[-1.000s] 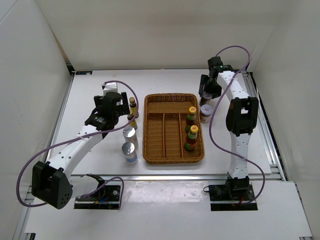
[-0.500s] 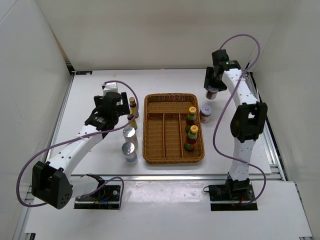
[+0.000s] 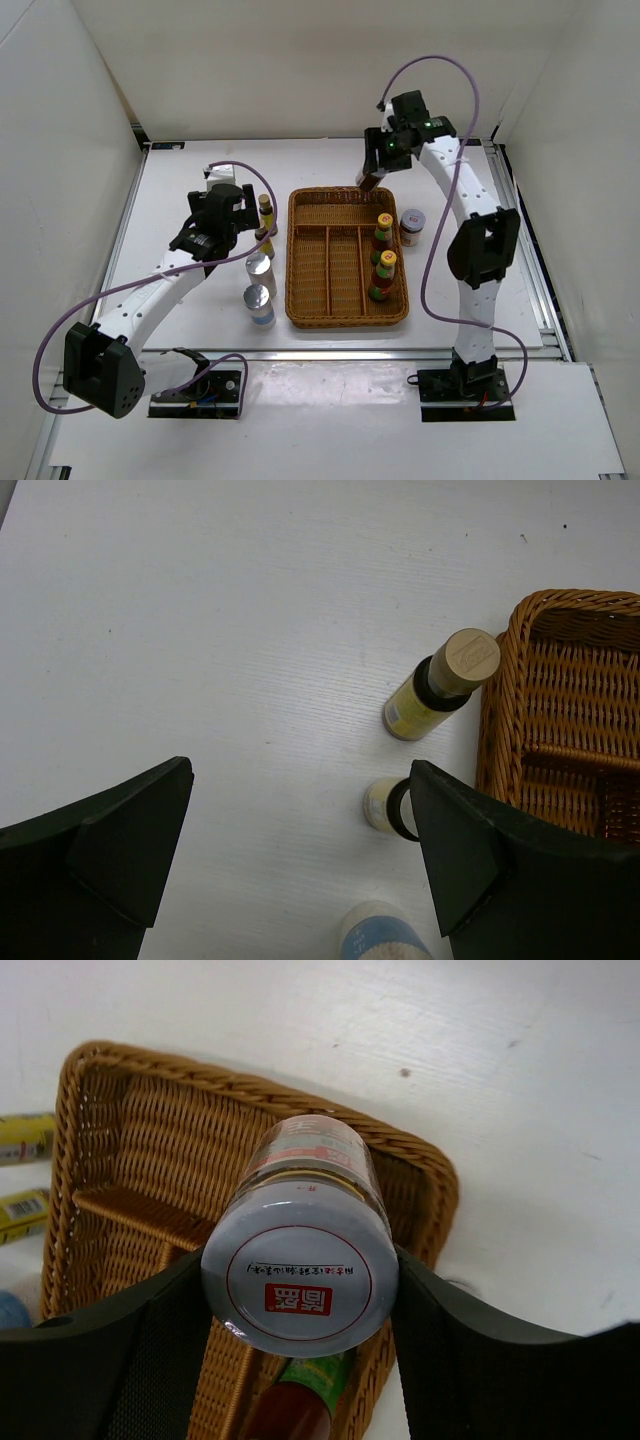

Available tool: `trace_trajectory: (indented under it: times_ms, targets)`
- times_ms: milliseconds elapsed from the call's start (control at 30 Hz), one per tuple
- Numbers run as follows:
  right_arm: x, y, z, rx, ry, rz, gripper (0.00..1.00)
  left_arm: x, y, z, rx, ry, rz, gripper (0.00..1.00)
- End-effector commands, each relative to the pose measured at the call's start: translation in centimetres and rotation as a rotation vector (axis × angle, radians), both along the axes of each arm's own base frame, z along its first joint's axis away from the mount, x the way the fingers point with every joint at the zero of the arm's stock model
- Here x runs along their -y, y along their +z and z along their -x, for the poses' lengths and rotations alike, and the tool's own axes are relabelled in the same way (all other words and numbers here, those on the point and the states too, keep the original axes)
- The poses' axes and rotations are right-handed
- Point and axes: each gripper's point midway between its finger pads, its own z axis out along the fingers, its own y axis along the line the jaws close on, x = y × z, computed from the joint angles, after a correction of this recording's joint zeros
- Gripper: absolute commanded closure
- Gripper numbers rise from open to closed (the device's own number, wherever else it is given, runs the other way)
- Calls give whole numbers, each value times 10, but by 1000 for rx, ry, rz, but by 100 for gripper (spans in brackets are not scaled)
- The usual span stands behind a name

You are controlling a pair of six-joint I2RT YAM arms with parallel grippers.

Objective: Organize the condiment bottles

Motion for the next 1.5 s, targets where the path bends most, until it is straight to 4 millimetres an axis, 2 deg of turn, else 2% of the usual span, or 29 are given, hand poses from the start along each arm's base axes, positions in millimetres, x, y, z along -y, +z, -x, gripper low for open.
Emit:
trace_trajectory:
  times_ms: [0, 33, 100, 267, 300, 367, 500, 633, 700, 733, 833, 867, 967, 1033, 1067, 1167, 1233, 1300, 1333, 1367, 1400, 1433, 1467]
  targets:
    - [-29, 13, -2, 46, 148, -66, 84, 2, 19, -4, 43, 1, 23, 0]
    - [-33, 11, 3, 38, 170, -56, 85, 2, 19, -4, 43, 1, 23, 0]
    - [-36, -5, 4, 2, 172, -37, 85, 2, 19, -4, 43, 1, 23, 0]
    - [-34, -31, 8, -48, 167, 9, 85, 2, 19, -4, 43, 1, 23, 0]
    - [-32, -39, 7, -63, 159, 25, 84, 2, 19, -4, 43, 1, 23, 0]
    - [-33, -40, 8, -57, 154, 44, 83, 2, 19, -4, 43, 1, 23, 0]
    - [-32, -62, 14, -100, 154, 112, 77, 2, 19, -4, 43, 1, 23, 0]
    - [-23, -76, 19, -142, 126, 154, 69, 2, 19, -4, 43, 1, 23, 0]
    - [-21, -77, 20, -151, 114, 160, 69, 2, 19, -4, 43, 1, 23, 0]
    - [-21, -82, 20, -160, 114, 163, 67, 2, 19, -4, 43, 1, 23, 0]
    - [-20, -85, 20, -172, 102, 171, 46, 4, 18, -4, 41, -7, 27, 0]
    - [-20, -89, 21, -186, 103, 176, 44, 4, 18, -4, 41, -7, 27, 0]
    - [-17, -85, 18, -182, 92, 192, 44, 4, 18, -4, 41, -7, 27, 0]
    - [-14, -85, 17, -181, 73, 202, 39, 4, 18, -4, 41, -7, 27, 0]
    - [-13, -72, 17, -154, 66, 201, 25, 4, 18, -4, 41, -7, 27, 0]
    - [-6, -52, 15, -107, 34, 209, 2, 4, 18, -4, 41, -7, 27, 0]
    - [4, -36, 11, -68, -7, 217, 0, 4, 18, -4, 41, -7, 27, 0]
    - [18, -8, 9, -31, -97, 174, 0, 4, 18, -4, 41, -7, 27, 0]
    - [31, 1, 5, -21, -139, 145, 0, 4, 18, -4, 41, -7, 27, 0]
    - [41, 14, 9, -2, -172, 123, 0, 3, 16, -3, 33, -7, 23, 0]
    - [48, 19, 10, 2, -209, 102, 0, 3, 16, -3, 33, -7, 23, 0]
    - [64, 29, 9, 23, -242, 93, 0, 3, 16, -3, 33, -7, 23, 0]
    - [71, 21, 13, 0, -254, 102, 0, 3, 16, -3, 33, -7, 23, 0]
